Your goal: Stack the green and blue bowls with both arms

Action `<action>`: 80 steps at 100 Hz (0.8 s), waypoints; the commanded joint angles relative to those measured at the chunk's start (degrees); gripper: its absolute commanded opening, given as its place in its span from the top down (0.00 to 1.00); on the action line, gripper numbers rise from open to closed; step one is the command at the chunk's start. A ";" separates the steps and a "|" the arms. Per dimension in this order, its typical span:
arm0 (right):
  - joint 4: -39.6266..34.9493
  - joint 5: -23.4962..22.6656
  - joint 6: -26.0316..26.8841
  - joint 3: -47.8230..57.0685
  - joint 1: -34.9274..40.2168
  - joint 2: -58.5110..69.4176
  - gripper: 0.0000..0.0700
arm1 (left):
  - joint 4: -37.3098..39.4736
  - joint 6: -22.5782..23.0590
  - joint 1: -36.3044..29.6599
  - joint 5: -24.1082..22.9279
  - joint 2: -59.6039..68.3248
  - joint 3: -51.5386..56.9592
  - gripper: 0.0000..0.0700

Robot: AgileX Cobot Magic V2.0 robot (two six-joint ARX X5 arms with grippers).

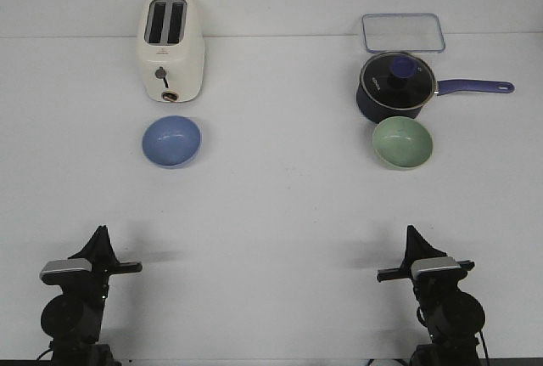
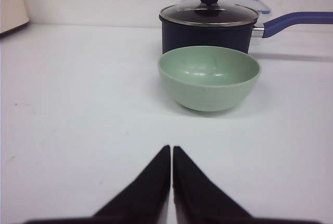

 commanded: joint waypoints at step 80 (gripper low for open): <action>0.76 -1.27 4.92 -0.13 0.17 -0.02 0.99 | 0.83 -0.15 0.13 0.17 -0.11 -1.16 0.98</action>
